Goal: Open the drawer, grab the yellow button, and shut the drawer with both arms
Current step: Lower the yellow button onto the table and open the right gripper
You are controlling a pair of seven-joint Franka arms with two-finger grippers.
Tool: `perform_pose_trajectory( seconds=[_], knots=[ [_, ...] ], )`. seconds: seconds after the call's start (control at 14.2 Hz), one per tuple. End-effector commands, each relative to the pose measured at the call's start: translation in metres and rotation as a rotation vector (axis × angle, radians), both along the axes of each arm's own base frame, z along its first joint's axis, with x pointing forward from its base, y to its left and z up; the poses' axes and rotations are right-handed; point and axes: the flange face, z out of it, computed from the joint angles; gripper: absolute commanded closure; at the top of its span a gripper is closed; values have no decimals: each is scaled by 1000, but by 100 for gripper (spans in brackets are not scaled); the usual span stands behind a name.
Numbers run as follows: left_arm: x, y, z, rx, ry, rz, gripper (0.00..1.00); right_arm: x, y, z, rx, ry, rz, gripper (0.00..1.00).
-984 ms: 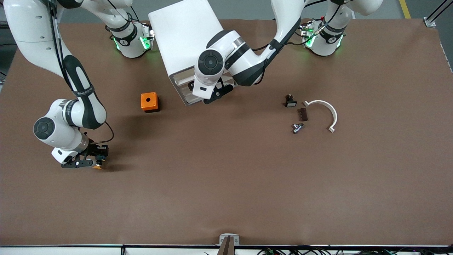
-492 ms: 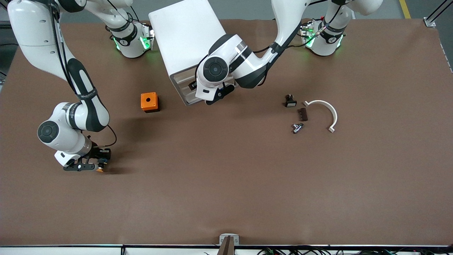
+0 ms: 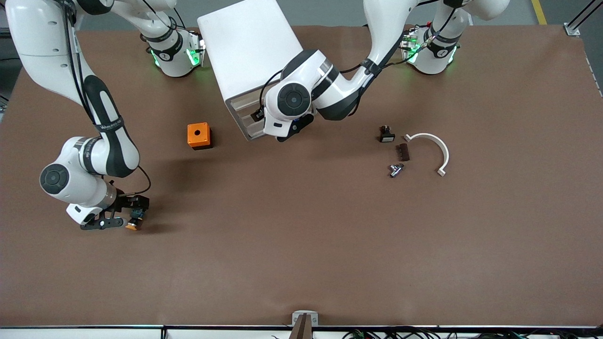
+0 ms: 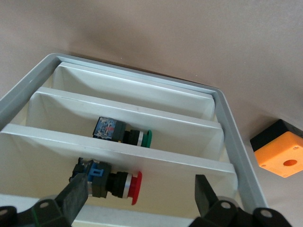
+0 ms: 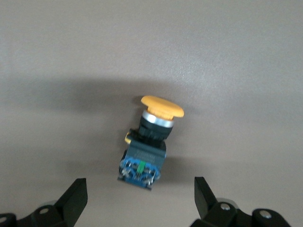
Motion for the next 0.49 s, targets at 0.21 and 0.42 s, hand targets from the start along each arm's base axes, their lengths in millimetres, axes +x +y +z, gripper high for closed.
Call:
perform_pose_trajectory(
  seconds=[0.21, 0.42],
  knots=[
    [67, 51, 28, -27, -49, 106, 1, -31, 12, 127, 21, 111, -83, 0],
    [110, 94, 71, 5, -203, 116, 1, -62, 19, 209, 33, 181, -135, 0]
  ],
)
